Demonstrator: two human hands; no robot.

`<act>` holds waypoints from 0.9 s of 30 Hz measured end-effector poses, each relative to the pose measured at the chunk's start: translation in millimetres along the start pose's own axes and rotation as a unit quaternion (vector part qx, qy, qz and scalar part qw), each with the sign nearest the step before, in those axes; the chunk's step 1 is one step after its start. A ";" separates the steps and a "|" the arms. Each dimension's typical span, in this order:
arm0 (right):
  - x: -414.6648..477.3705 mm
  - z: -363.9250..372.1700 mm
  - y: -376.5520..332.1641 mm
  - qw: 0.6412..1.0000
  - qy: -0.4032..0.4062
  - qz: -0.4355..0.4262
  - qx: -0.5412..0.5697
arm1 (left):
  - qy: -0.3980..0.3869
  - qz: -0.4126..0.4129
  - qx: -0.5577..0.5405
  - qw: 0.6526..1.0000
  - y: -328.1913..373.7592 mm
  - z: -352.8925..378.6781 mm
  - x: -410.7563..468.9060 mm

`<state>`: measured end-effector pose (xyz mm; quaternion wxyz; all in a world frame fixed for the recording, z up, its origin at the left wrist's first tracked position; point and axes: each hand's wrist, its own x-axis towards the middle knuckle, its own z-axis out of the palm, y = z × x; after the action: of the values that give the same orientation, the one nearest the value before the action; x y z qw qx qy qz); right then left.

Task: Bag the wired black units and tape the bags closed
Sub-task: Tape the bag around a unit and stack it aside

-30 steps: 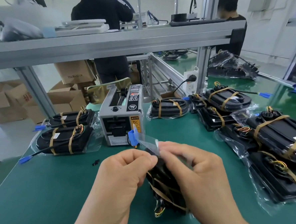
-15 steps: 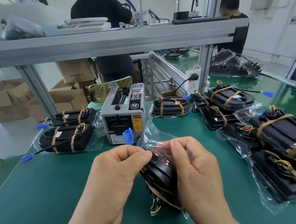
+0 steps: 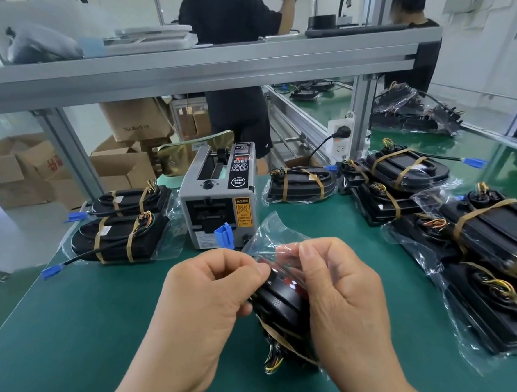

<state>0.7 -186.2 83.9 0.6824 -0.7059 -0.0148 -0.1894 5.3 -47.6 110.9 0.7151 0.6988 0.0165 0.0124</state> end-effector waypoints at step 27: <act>1.0 0.0 -0.6 1.000 -0.008 -0.006 0.026 | 0.073 0.077 0.052 0.993 -15.6 10.6 2.5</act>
<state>1.5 -186.3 84.8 0.6991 -0.6894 -0.0294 -0.1873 8.2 -58.4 95.5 0.6719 0.7312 0.0155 0.1171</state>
